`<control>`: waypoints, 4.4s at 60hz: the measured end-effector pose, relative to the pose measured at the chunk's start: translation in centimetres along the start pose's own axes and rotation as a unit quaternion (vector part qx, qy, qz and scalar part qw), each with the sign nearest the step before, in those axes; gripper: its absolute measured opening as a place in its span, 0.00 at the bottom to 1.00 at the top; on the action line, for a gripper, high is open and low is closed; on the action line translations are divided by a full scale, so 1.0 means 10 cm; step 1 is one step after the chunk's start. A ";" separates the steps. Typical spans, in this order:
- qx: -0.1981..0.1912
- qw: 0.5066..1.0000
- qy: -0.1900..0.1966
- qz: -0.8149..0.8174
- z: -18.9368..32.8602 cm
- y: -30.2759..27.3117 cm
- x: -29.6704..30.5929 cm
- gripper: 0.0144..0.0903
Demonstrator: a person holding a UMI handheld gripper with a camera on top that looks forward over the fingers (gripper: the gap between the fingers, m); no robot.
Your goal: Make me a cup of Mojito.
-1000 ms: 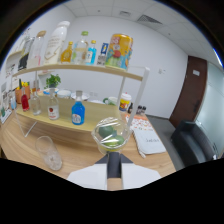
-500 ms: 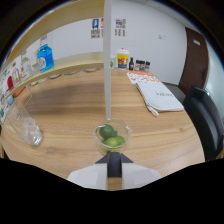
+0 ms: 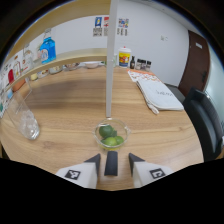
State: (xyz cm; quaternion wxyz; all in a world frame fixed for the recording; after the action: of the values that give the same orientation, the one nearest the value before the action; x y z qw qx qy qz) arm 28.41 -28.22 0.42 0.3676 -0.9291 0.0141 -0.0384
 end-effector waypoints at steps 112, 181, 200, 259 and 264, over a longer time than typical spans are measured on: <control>0.157 0.986 -0.048 0.020 -0.38 -2.47 -2.39 0.57; 0.130 0.991 -0.001 0.007 -0.82 -1.37 -1.49 0.25; 0.134 0.967 0.085 -0.198 -0.73 -1.42 -1.42 0.25; 0.066 0.540 0.325 -0.774 -1.03 -2.00 -1.57 0.25; 0.097 0.628 0.293 -0.715 -1.09 -2.06 -1.58 0.26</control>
State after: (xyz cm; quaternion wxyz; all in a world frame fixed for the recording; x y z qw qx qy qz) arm 11.73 -19.75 21.44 0.2892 -0.5461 -0.5510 -0.5607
